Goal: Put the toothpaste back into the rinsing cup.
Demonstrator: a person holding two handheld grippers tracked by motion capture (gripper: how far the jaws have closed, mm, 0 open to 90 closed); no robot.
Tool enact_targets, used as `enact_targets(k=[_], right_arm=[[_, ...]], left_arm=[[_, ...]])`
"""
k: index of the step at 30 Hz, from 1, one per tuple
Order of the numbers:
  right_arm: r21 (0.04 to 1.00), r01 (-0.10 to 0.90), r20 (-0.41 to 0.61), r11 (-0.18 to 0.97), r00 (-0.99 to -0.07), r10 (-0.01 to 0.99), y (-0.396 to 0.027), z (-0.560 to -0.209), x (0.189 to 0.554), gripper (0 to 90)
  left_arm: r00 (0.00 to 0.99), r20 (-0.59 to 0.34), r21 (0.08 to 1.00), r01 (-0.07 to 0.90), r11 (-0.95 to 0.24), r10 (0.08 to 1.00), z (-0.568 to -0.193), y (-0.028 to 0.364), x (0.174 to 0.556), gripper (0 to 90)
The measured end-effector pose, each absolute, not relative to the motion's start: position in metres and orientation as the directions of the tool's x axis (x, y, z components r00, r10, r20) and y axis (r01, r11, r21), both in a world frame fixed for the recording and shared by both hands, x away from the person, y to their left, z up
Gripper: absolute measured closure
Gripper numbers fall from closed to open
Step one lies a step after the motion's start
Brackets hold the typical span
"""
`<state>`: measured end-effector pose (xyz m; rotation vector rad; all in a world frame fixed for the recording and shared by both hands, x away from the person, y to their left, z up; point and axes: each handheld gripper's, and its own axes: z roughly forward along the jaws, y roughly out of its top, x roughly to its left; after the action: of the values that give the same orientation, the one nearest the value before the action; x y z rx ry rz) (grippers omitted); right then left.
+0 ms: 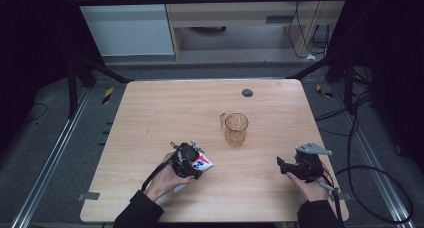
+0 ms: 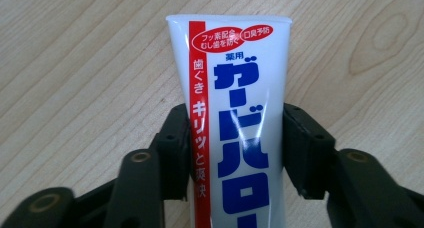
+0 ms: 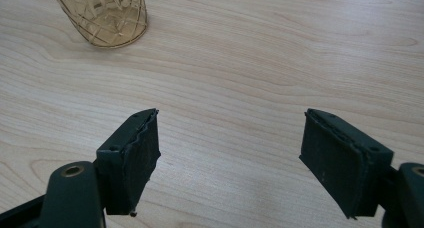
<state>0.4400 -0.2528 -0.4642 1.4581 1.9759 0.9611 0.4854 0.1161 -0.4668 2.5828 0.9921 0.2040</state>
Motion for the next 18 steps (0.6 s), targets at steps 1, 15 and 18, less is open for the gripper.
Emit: enact_targets(k=[1,15,18], right_arm=[[0.779,0.601,0.016,0.177,-0.301,0.953,-0.253,-0.464,0.440,23.2],[0.780,0.603,0.024,0.169,-0.298,0.954,-0.255,-0.464,0.439,23.3],[0.781,0.600,0.020,0.172,-0.300,0.954,-0.255,-0.464,0.439,23.3]], left_arm=[[0.742,0.003,0.386,0.618,-0.685,0.670,-0.465,0.117,0.485,53.4],[0.725,-0.052,0.429,0.637,-0.641,0.686,-0.448,0.138,0.475,71.3],[0.718,-0.050,0.465,0.632,-0.620,0.694,-0.439,0.142,0.472,72.0]])
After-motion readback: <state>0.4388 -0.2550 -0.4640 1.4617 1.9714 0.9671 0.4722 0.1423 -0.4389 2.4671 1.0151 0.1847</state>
